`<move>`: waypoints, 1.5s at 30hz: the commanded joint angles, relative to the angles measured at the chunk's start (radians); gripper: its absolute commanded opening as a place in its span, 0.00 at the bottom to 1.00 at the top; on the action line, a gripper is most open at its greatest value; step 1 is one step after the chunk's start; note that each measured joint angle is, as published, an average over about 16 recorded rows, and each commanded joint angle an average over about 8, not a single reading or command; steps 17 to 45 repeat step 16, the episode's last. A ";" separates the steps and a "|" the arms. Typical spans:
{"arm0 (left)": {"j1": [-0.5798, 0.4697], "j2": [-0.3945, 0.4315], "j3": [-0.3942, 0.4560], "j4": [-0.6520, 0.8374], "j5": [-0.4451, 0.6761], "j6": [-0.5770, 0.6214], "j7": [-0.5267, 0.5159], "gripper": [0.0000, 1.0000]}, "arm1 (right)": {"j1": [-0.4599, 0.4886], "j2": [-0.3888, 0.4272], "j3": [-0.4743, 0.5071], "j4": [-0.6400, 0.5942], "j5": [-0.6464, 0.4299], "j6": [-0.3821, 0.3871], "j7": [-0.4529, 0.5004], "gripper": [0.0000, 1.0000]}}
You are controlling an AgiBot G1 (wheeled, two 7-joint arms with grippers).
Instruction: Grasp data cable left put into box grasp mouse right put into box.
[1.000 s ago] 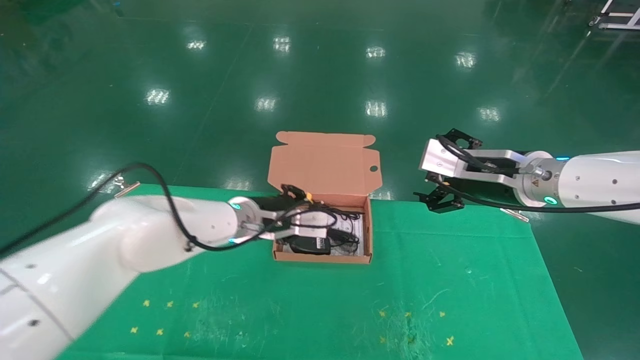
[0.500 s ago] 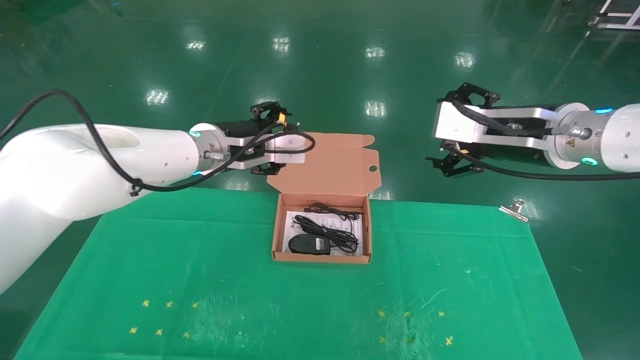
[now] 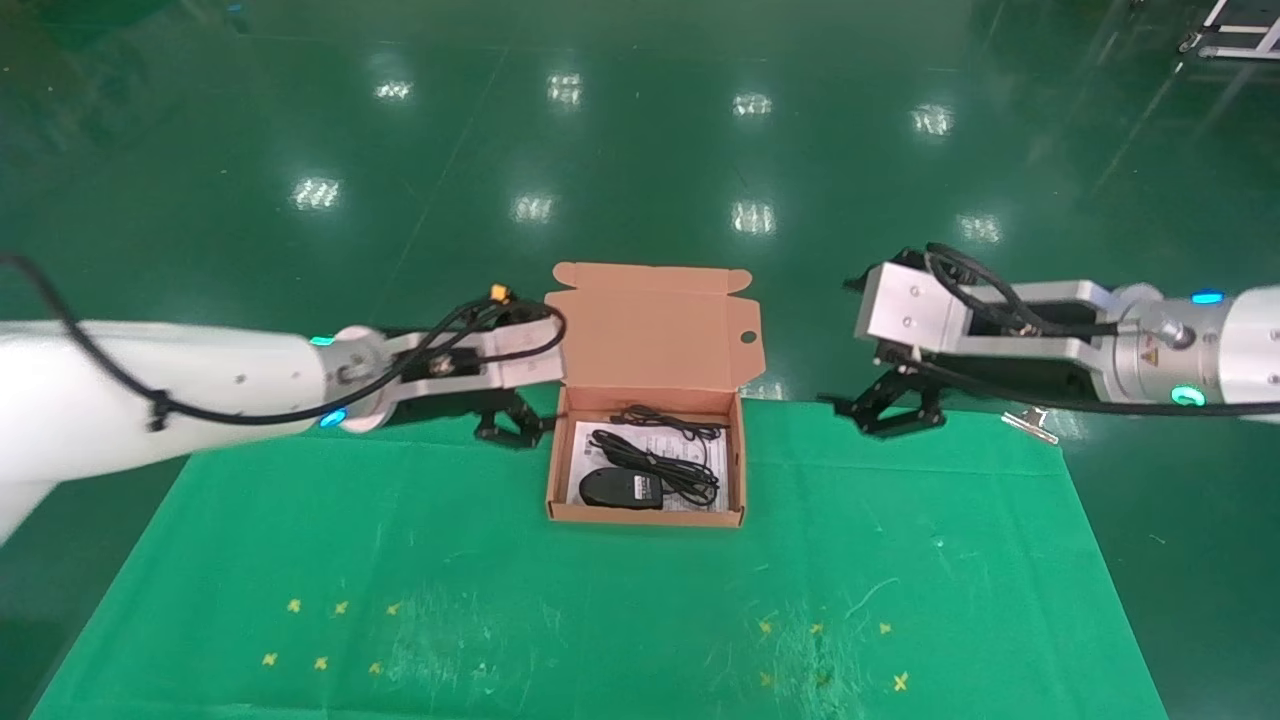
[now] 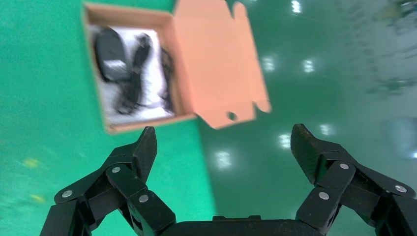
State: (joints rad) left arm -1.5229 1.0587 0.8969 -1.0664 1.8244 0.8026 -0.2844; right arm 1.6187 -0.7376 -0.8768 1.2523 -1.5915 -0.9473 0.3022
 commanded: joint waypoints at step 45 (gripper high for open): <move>0.150 -0.150 -0.207 -0.073 -0.366 0.232 0.032 1.00 | -0.177 0.041 0.194 0.010 0.280 -0.179 -0.037 1.00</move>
